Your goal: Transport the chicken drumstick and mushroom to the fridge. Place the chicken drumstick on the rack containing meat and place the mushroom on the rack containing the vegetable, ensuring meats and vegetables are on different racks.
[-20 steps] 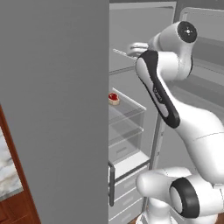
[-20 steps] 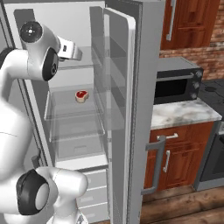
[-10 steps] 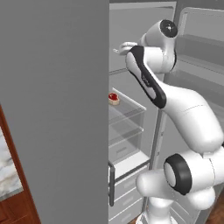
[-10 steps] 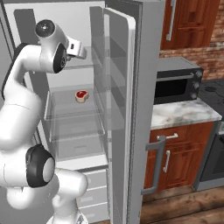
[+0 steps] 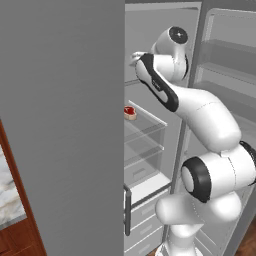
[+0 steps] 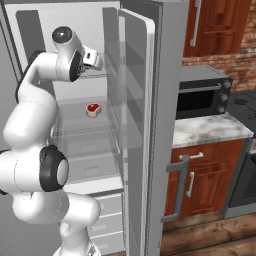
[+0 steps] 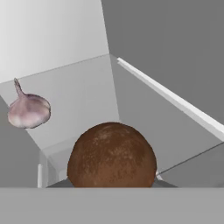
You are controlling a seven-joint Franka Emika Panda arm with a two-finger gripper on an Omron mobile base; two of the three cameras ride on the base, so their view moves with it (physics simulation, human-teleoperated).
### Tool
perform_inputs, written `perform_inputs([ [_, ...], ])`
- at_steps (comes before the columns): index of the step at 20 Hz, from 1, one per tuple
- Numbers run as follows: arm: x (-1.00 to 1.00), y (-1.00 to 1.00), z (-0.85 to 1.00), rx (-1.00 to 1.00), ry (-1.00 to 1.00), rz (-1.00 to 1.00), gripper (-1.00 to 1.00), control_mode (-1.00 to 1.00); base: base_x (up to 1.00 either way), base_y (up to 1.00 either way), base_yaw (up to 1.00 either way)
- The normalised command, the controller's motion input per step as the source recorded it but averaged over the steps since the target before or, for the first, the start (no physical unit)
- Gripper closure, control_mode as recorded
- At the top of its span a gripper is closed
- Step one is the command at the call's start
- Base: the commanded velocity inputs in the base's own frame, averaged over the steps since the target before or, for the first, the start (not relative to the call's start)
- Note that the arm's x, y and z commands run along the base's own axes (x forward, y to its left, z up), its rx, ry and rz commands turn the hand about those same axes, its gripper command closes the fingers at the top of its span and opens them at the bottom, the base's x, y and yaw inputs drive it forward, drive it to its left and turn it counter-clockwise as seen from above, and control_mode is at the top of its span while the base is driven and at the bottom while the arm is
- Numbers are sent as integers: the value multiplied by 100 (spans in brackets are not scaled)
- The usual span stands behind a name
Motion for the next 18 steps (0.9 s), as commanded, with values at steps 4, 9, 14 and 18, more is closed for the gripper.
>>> perform_inputs([
  [4,51,12,-30,0,2,0,100,-100,0,0,0],
  [9,52,10,-20,0,4,0,100,-100,0,0,0],
  [14,51,8,-17,0,3,0,100,-100,0,0,0],
  [18,53,21,-24,0,6,0,-100,-100,0,0,0],
])
